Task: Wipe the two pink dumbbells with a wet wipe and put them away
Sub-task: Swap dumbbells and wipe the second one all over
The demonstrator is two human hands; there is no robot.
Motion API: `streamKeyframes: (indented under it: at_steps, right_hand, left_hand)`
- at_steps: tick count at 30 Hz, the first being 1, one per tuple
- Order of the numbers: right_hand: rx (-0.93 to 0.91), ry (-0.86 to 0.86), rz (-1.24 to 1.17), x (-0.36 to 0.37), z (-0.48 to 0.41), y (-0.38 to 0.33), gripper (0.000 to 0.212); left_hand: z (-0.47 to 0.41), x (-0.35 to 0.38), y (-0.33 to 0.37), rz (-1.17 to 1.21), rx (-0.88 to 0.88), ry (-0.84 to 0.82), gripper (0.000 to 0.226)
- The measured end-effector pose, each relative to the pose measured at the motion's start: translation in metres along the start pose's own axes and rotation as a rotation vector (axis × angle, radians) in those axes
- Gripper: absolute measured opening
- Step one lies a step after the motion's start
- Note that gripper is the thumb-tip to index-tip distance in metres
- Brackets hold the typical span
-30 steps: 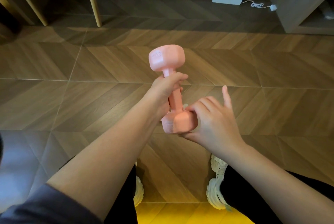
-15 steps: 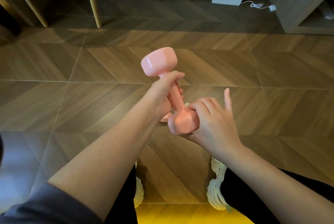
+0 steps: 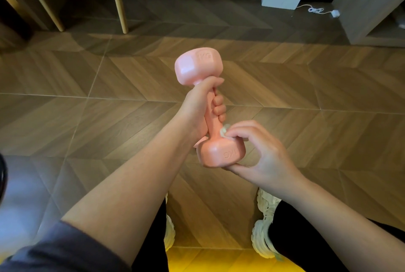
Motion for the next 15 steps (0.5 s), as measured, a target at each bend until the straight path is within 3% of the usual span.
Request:
streamKeyframes:
  at_steps: [7,10,15]
  right_hand:
    - [0.052,-0.025,0.001,-0.0002,0.0003,0.0042,0.055]
    - [0.084,-0.031,0.004,0.0012,0.0009,0.0032,0.065]
    - [-0.052,-0.022,0.296,0.0048,0.002,0.0078,0.06]
  left_hand:
    - [-0.0007,-0.0007,0.0013,-0.024,0.04,0.0,0.029]
    - [-0.0012,-0.0015,0.0014,-0.032,0.055,0.012,0.03]
    - [-0.0015,-0.0026,-0.0012,-0.092,0.078,0.026,0.031]
Point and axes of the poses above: each hand's wrist, its own z-axis away from the middle knuckle, its own x-axis out of the palm, y = z × x, the point moved 3 cm from there along -z, towards the middle knuckle
